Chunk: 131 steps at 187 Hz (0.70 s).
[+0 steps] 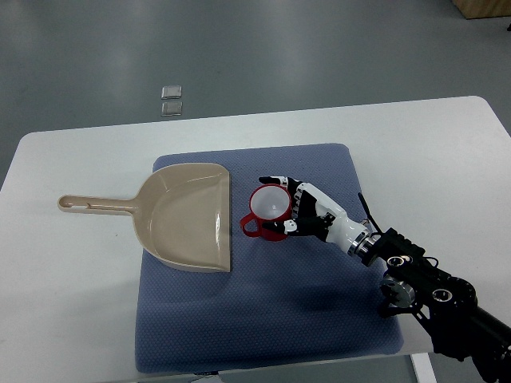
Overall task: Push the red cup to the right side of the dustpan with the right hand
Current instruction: 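Push the red mug with the right hand toward the dustpan's edge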
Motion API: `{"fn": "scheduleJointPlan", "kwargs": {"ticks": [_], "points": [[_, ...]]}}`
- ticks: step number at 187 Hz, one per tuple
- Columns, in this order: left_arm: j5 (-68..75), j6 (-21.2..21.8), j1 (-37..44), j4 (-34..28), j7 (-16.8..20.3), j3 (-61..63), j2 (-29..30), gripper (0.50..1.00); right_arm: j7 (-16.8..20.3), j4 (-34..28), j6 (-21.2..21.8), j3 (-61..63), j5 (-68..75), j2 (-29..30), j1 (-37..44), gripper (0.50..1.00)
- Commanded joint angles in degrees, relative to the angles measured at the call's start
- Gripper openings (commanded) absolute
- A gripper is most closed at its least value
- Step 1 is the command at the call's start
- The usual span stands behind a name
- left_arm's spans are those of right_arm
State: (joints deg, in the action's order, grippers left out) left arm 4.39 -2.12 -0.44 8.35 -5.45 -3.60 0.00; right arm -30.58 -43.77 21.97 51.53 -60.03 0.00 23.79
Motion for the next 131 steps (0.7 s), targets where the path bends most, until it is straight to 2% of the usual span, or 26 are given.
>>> {"fn": "scheduleJointPlan", "kwargs": {"ticks": [1,131], "points": [[0.0,0.0,0.0,0.0,0.0,0.0,0.0,1.0,0.1,0.0,-0.1,-0.5,0.1,0.0,0.1,0.93],[0.0,0.0,0.0,0.0,0.0,0.0,0.0,1.0,-0.8,-2.5,-1.1,-6.1,1.2,0.0,0.1,0.93]]}}
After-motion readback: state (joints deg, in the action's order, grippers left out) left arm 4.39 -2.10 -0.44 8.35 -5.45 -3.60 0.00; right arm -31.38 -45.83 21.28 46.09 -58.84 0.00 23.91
